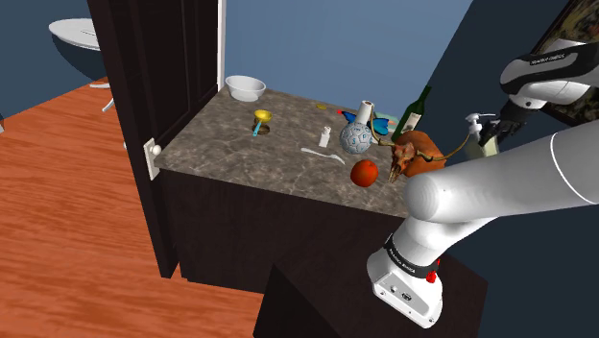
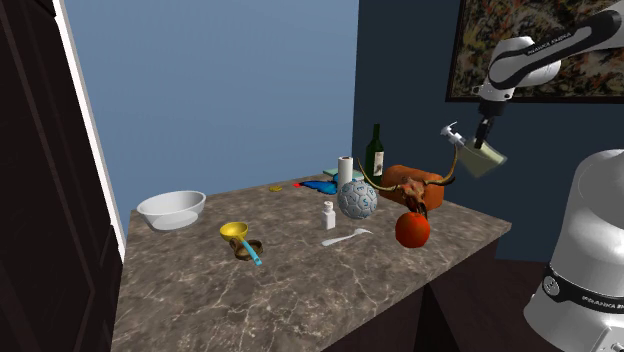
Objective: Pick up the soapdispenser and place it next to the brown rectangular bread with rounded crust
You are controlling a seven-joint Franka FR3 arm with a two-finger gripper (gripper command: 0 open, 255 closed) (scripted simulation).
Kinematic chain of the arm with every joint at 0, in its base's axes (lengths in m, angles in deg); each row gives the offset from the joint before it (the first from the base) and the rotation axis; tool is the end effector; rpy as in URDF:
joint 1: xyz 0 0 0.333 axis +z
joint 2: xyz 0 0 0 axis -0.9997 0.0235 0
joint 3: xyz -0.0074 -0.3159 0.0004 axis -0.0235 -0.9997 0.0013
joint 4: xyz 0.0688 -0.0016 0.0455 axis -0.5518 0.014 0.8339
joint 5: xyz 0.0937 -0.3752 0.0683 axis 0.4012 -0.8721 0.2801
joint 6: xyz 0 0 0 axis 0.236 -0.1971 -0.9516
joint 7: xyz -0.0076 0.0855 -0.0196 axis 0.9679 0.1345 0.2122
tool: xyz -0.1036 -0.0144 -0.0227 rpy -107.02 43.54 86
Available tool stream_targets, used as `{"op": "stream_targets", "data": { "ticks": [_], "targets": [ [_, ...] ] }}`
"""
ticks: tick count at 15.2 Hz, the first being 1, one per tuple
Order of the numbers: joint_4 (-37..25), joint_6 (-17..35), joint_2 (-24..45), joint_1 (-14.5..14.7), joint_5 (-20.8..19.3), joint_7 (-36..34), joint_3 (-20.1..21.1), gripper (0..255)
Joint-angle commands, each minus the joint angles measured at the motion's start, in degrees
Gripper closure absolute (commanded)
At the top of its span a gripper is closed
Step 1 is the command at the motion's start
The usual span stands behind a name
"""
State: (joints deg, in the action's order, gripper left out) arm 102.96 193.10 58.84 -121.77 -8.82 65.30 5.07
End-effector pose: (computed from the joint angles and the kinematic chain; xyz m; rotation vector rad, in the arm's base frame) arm -0.0082 -0.4675 0.4773 2.7961 -0.8684 0.0870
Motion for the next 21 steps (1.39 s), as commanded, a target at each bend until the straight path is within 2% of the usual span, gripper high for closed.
{"op": "stream_targets", "data": {
  "ticks": [1,12,21],
  "targets": [
    [1.0,1.5,0.4,0.0,-0.3,-0.1,-0.7,255],
    [6.3,11.1,4.5,1.6,-1.4,-0.4,-6.0,255],
    [9.7,19.9,10.0,4.9,-0.6,0.4,-12.1,255]
  ]
}}
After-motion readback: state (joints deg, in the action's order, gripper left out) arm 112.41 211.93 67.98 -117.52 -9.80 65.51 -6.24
